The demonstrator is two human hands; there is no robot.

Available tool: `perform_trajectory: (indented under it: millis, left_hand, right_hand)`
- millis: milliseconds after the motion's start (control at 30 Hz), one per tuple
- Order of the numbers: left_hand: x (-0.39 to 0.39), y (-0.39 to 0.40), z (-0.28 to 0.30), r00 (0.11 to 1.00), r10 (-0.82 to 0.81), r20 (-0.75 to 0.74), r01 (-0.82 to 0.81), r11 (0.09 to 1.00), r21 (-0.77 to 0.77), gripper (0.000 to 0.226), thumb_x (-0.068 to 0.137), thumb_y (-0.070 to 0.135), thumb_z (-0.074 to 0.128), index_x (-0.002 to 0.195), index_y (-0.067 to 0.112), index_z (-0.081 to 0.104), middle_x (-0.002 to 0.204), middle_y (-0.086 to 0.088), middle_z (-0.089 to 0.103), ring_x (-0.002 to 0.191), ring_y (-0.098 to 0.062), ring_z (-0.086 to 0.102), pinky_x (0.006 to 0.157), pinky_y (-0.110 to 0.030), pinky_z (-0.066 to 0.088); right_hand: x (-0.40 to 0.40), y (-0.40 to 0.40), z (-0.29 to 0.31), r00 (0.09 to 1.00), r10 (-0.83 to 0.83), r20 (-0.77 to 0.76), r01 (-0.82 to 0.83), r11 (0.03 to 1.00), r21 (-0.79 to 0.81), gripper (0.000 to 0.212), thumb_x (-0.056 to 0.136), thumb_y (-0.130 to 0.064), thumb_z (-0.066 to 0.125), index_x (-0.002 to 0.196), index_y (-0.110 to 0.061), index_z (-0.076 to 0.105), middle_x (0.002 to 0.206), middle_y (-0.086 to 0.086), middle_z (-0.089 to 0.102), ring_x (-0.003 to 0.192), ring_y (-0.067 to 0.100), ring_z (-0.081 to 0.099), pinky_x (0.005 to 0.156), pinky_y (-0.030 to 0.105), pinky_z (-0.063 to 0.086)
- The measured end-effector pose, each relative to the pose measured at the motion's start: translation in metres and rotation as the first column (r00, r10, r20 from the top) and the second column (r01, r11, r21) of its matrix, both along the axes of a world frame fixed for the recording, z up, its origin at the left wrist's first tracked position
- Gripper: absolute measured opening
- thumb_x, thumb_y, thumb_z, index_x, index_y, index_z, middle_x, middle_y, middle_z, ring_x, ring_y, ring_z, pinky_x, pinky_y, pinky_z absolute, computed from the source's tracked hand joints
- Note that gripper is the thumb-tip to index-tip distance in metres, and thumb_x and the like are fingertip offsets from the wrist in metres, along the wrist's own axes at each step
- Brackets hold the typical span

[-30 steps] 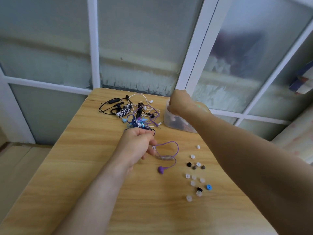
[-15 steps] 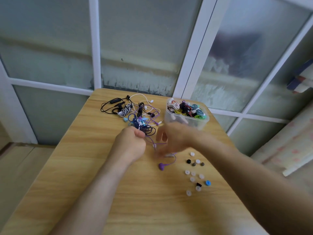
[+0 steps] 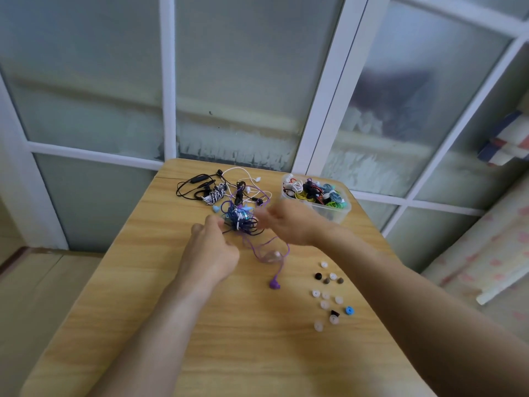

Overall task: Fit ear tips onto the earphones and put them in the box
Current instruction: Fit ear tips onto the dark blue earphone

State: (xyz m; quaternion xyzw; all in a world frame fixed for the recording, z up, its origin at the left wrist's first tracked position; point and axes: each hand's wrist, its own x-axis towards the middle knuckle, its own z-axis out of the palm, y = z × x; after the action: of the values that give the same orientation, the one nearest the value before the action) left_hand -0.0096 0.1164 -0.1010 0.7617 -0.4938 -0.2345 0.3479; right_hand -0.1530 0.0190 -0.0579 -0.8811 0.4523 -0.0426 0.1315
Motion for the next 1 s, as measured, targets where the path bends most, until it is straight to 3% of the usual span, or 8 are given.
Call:
perform_trajectory:
  millis: [100, 167, 267, 367, 533, 700, 867, 1000]
  left_hand:
    - [0.002, -0.002, 0.000, 1.000, -0.011, -0.021, 0.012, 0.999, 0.034, 0.053, 0.085, 0.008, 0.047, 0.136, 0.018, 0.042, 0.124, -0.009, 0.050, 0.110, -0.029, 0.053, 0.093, -0.035, 0.045]
    - [0.004, -0.004, -0.001, 0.999, -0.014, -0.031, 0.015, 0.999, 0.047, 0.052, 0.084, 0.010, 0.047, 0.135, 0.017, 0.042, 0.124, -0.007, 0.053, 0.111, -0.028, 0.054, 0.092, -0.035, 0.046]
    - [0.006, -0.006, -0.002, 0.999, -0.015, -0.035, 0.017, 0.998, 0.056, 0.047, 0.085, 0.014, 0.048, 0.132, 0.016, 0.044, 0.124, -0.006, 0.054, 0.111, -0.028, 0.055, 0.091, -0.035, 0.047]
    - [0.011, -0.007, -0.003, 0.999, 0.002, -0.050, 0.000, 0.999, 0.032, 0.043, 0.086, 0.018, 0.049, 0.129, 0.018, 0.048, 0.123, -0.006, 0.055, 0.108, -0.029, 0.057, 0.090, -0.035, 0.048]
    - [0.017, -0.008, -0.002, 0.995, 0.057, -0.083, -0.061, 0.997, -0.049, 0.038, 0.088, 0.020, 0.053, 0.126, 0.017, 0.052, 0.124, -0.007, 0.058, 0.111, -0.028, 0.056, 0.093, -0.032, 0.046]
    - [0.010, -0.007, 0.002, 0.984, 0.097, -0.146, -0.119, 0.982, -0.146, 0.030, 0.088, 0.017, 0.056, 0.118, 0.016, 0.058, 0.116, -0.004, 0.062, 0.107, -0.025, 0.058, 0.091, -0.032, 0.047]
    - [-0.003, -0.007, 0.001, 0.984, 0.036, -0.173, -0.088, 0.949, -0.303, 0.025, 0.086, 0.020, 0.063, 0.111, 0.017, 0.059, 0.109, 0.000, 0.061, 0.095, -0.017, 0.059, 0.079, -0.022, 0.040]
    - [-0.014, -0.011, -0.001, 0.964, -0.133, -0.231, 0.035, 0.923, -0.384, 0.062, 0.077, 0.034, 0.078, 0.130, 0.021, 0.049, 0.120, 0.007, 0.053, 0.103, -0.011, 0.058, 0.089, -0.024, 0.045]
  right_hand:
    - [0.023, -0.014, -0.002, 0.994, -0.041, 0.101, 0.054, 0.989, -0.135, 0.027, 0.094, -0.032, 0.060, 0.106, -0.008, 0.067, 0.101, 0.009, 0.069, 0.094, 0.027, 0.062, 0.078, 0.036, 0.050]
    - [0.042, -0.020, -0.005, 0.997, -0.022, 0.073, 0.028, 0.996, -0.087, 0.042, 0.085, -0.043, 0.070, 0.116, -0.016, 0.066, 0.104, 0.004, 0.066, 0.096, 0.020, 0.060, 0.081, 0.032, 0.049]
    - [0.063, -0.028, -0.013, 0.997, -0.041, 0.064, 0.045, 0.997, -0.055, 0.033, 0.085, -0.039, 0.071, 0.110, -0.018, 0.071, 0.095, 0.003, 0.067, 0.088, 0.018, 0.059, 0.073, 0.027, 0.046]
    - [0.069, -0.035, -0.014, 0.967, -0.114, 0.227, 0.124, 0.992, -0.028, 0.019, 0.091, -0.027, 0.064, 0.099, -0.013, 0.072, 0.091, 0.004, 0.069, 0.082, 0.019, 0.058, 0.067, 0.023, 0.038]
    - [0.051, -0.036, -0.001, 0.808, -0.257, 0.529, 0.282, 0.959, 0.036, 0.027, 0.095, -0.022, 0.057, 0.082, 0.000, 0.066, 0.076, 0.020, 0.067, 0.069, 0.026, 0.062, 0.065, 0.034, 0.047]
    - [0.031, -0.032, 0.008, 0.643, -0.347, 0.682, 0.311, 0.933, 0.180, 0.017, 0.097, -0.021, 0.055, 0.084, -0.012, 0.062, 0.083, 0.016, 0.072, 0.079, 0.033, 0.071, 0.073, 0.047, 0.058]
    - [0.020, -0.021, 0.012, 0.704, -0.277, 0.654, 0.278, 0.955, 0.106, 0.021, 0.101, -0.031, 0.047, 0.099, -0.012, 0.055, 0.092, 0.014, 0.068, 0.082, 0.033, 0.069, 0.074, 0.050, 0.057]
    - [0.023, -0.012, 0.013, 0.744, -0.197, 0.639, 0.153, 0.980, 0.124, 0.016, 0.101, -0.028, 0.050, 0.096, -0.013, 0.057, 0.090, 0.012, 0.069, 0.071, 0.023, 0.063, 0.072, 0.042, 0.054]
